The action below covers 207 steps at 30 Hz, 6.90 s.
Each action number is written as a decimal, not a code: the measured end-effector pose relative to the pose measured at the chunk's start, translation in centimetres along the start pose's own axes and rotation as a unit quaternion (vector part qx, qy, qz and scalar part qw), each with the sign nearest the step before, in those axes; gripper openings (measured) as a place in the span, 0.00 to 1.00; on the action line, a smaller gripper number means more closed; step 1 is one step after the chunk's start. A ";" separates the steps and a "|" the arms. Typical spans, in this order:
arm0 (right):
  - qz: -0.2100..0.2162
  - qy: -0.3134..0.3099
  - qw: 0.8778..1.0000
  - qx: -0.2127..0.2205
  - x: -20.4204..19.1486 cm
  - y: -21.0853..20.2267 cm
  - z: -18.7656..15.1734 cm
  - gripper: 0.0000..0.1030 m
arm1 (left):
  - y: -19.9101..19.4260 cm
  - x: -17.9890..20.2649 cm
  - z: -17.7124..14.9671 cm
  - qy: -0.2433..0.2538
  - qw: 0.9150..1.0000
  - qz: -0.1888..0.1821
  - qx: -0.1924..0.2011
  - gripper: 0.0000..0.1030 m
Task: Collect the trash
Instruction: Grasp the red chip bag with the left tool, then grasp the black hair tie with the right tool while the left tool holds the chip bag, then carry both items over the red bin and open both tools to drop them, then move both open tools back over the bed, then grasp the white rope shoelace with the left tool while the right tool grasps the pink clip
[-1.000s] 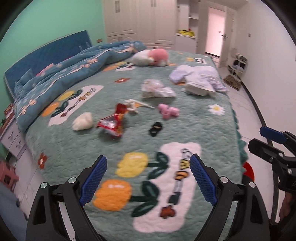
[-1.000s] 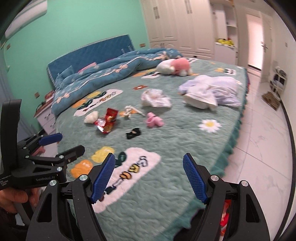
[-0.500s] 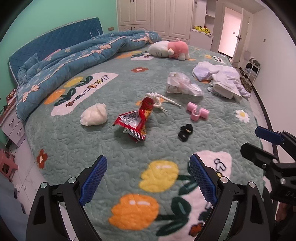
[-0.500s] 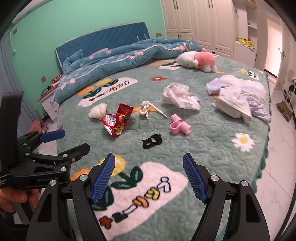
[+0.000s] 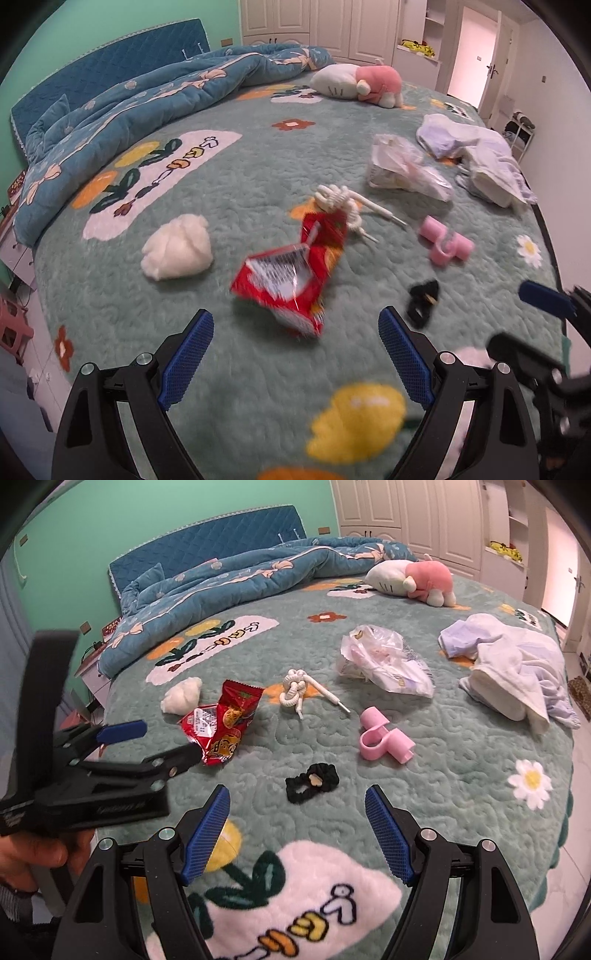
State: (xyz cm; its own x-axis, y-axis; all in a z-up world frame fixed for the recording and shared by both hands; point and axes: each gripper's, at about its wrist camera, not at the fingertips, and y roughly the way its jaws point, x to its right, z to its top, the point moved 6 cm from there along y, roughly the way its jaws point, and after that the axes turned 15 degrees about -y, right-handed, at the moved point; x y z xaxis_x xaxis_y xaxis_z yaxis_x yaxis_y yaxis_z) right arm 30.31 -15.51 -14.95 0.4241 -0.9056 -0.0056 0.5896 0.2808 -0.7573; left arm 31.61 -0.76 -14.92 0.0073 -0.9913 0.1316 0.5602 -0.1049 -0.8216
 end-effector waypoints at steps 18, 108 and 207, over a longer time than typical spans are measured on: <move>0.009 0.005 0.999 -0.033 1.2 6.2 0.3 0.73 | 7.3 -0.3 1.5 0.010 0.999 -0.012 -0.036 0.39; -0.227 0.357 0.906 0.004 25.0 -28.7 -39.7 0.16 | -2.0 47.1 -26.5 0.376 0.894 -0.200 -0.139 0.75; -0.034 0.005 0.999 -0.008 5.4 2.0 2.1 0.66 | 2.1 4.5 2.4 0.034 0.999 -0.020 -0.013 0.87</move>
State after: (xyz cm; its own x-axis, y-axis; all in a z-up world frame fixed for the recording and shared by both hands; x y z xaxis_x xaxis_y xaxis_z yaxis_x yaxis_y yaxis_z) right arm 35.17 -19.17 -15.12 0.3769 -0.9254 0.0392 0.6048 0.2138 -0.7672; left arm 34.84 -5.22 -14.70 -0.0711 -0.9894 0.1267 0.5365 -0.1450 -0.8313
